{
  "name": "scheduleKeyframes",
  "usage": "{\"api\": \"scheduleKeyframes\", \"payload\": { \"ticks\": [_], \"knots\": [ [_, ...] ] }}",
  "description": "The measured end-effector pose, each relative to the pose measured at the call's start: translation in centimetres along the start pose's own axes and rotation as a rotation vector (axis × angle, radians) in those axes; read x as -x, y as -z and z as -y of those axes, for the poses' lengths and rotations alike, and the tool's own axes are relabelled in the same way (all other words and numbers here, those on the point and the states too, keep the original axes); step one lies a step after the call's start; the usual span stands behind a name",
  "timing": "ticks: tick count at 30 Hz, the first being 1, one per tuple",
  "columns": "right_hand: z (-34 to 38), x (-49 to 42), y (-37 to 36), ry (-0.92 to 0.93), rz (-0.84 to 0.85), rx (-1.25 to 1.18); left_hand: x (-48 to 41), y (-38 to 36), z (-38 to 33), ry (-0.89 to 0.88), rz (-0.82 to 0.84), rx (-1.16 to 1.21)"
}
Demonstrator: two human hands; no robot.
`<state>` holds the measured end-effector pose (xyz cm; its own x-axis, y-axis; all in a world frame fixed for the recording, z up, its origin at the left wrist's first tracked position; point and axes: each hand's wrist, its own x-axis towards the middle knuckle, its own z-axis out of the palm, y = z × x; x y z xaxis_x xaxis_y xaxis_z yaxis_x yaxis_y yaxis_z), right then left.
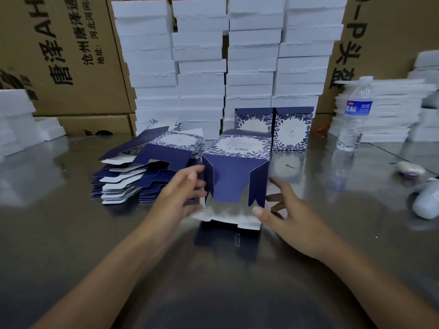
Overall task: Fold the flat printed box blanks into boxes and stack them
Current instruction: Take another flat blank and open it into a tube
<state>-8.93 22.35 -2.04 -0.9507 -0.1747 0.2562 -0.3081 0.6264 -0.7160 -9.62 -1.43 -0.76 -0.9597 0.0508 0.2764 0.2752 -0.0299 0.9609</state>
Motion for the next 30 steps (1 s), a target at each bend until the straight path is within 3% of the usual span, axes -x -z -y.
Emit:
{"api": "scheduleKeyframes", "payload": {
  "ticks": [5,12,25,30],
  "knots": [
    [0.3,0.1,-0.3,0.048,-0.111,-0.021,0.2,-0.4,0.6,-0.019,0.079,-0.307],
    [0.2,-0.1,-0.7,0.124,-0.216,0.041,0.8,-0.6,1.0,0.025,0.215,-0.408],
    [0.4,-0.7,-0.5,0.107,-0.39,0.194,1.3,-1.1,1.1,-0.03,0.27,-0.37],
    [1.1,-0.5,-0.3,0.173,-0.458,0.146,1.0,-1.0,1.3,-0.075,0.135,-0.333]
  ]
}}
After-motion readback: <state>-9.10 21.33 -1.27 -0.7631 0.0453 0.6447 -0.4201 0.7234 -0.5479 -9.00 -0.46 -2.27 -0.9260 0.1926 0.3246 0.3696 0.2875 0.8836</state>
